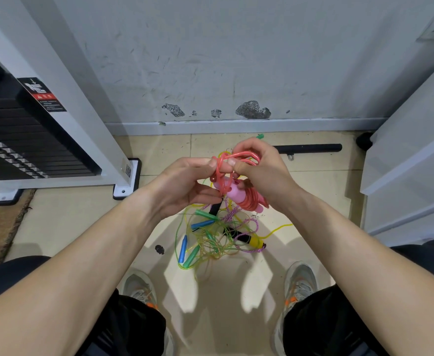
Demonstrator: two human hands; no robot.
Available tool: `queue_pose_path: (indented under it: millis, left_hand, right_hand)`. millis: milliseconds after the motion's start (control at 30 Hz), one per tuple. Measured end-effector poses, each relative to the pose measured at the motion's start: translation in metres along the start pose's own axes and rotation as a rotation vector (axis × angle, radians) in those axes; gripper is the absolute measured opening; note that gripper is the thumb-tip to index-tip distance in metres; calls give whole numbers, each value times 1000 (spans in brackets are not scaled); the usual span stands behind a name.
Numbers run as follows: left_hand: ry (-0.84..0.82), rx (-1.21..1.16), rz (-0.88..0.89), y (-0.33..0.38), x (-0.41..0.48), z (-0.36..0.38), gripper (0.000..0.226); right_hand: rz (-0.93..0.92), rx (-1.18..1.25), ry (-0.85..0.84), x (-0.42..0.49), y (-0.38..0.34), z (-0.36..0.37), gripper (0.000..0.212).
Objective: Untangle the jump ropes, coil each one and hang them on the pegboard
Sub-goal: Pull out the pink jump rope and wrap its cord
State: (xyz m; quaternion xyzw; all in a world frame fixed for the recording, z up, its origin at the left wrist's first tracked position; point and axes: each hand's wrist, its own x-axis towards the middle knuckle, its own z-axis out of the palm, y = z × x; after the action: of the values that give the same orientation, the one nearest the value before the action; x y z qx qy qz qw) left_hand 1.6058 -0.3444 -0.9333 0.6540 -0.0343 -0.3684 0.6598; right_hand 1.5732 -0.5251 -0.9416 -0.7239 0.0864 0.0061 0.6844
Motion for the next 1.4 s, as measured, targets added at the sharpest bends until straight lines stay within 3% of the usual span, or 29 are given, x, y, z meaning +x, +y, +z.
queue_pose_path:
  millis: [167,300,467,667,833,967,1133,1267,1400]
  left_hand:
    - [32,-20,17,-3,0,-1,28]
    - [71,-54,28,-3,2,3,27]
    - [145,-22,10,-1,2,4,29]
    - [339,22,68,-1,5,4,31]
    - [353,-21,85,4,6,4,29]
    - [308,77,107,9,3,-3,18]
    - [398,395,341,9,5,3,20]
    - [386,357,324,14,5,1,20]
    - [361,342,320,19,4,8,23]
  right_hand:
    - [-96,-210,26,4,1,-3,18]
    - [-115,-238,100,1,5,4,25]
    - [-89,-265,-73,-3,5,8,29]
    - [-89,-413,-140,3,17,5,40]
    - [-18,-361,-250,-4,18,10,43]
    - [-42,-539,-275,-1,28,11,47]
    - [-121,-811,-319,0,29,12,52]
    - [-248,-985,-329,1,26,9,46]
    - [-248,-1103,-349,-4,29,16,31]
